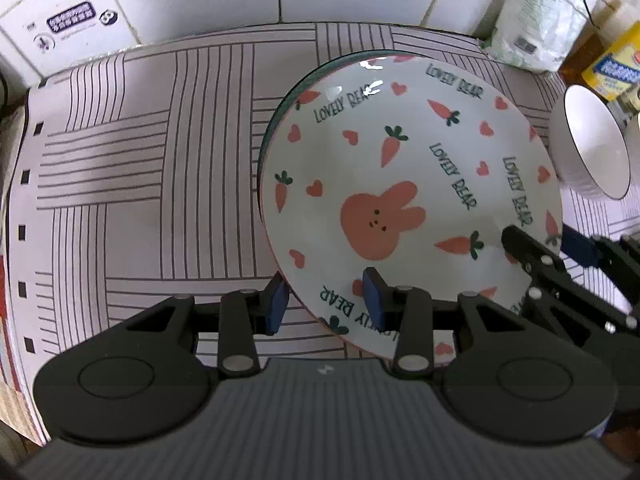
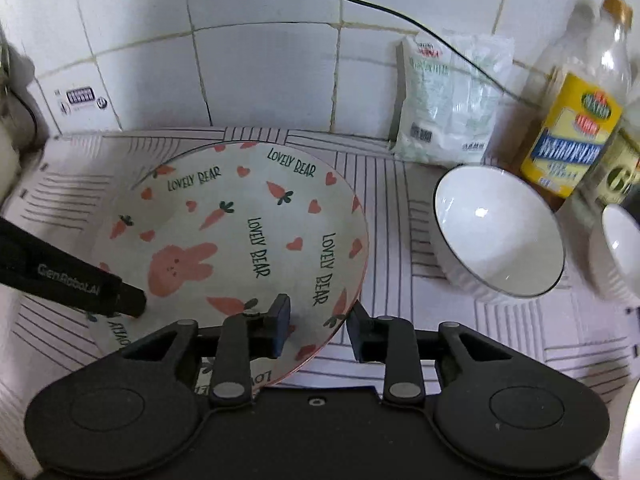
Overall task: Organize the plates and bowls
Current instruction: 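Lower the bunny plate onto the plate stack and open both grippers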
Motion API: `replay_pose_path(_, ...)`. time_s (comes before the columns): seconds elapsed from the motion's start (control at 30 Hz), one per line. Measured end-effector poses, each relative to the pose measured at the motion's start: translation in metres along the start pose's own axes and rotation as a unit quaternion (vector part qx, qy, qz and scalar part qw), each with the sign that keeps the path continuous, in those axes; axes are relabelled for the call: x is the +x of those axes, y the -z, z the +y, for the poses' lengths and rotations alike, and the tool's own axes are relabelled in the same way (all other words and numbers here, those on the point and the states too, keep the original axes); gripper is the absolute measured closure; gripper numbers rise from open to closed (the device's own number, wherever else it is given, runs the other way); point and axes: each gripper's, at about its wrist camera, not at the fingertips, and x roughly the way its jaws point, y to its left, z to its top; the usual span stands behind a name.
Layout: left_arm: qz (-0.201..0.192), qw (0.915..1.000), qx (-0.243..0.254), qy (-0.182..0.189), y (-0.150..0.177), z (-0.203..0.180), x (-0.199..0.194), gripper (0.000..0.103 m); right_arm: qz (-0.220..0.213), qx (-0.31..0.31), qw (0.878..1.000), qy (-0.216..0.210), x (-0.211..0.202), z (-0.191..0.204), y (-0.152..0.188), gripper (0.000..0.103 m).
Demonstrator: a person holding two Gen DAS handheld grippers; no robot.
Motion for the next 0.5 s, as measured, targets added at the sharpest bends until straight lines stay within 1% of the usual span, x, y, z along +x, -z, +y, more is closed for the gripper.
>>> replay_pose_path(0.1,0.002,1.0000,0.003,-0.001,0.000,0.000,-0.001,0.067,-0.001,0.008,1.000,-0.002,0.004,-0.004,0.000,0.067)
replay_pose_path(0.2,-0.005,1.0000,0.002,-0.002,0.003,0.004,-0.003,0.072,-0.006,0.001,1.000,-0.002,0.006,-0.005,0.001,0.068)
replay_pose_path(0.37,-0.013,0.9995,-0.021,0.019,0.008,0.014,-0.008,0.079,-0.021,-0.012,1.000,-0.001,0.009,-0.004,0.006,0.068)
replay_pose_path(0.5,-0.018,0.9997,-0.013,0.006,0.012,0.008,-0.017,0.080,-0.034,-0.001,0.999,-0.016,0.004,-0.011,0.010,0.072)
